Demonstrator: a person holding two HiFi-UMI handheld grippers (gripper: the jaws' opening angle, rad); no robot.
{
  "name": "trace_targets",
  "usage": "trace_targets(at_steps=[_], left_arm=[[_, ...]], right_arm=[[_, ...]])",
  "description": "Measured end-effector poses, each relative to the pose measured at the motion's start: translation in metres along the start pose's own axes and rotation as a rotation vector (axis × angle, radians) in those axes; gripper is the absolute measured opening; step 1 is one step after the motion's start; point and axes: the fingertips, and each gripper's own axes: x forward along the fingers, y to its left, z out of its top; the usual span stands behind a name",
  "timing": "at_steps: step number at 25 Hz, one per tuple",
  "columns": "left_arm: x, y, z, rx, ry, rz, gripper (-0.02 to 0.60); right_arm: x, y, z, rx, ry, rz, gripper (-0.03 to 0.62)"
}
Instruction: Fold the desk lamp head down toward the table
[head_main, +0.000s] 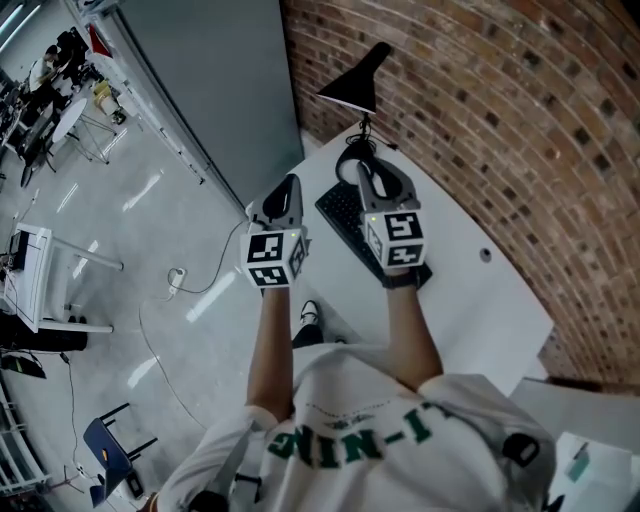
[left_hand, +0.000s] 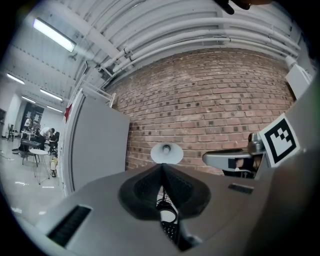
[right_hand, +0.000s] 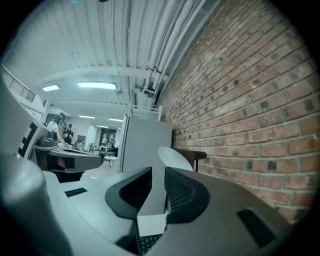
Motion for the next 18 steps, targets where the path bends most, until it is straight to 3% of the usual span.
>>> trace_targets(at_steps=[9,18], left_arm=[[0.050,0.016,0.007,-0.004,0.004,-0.059,0.002],[0.087,0.008,0.002,-0.010,0.014,-0.118,0.002]], right_arm=[[0.063,-0.020,0.020,-0.182,0.028,-0.061,0.091],[0.097,-0.055,0.022,-0.217,0.051,-0.105,0.092]])
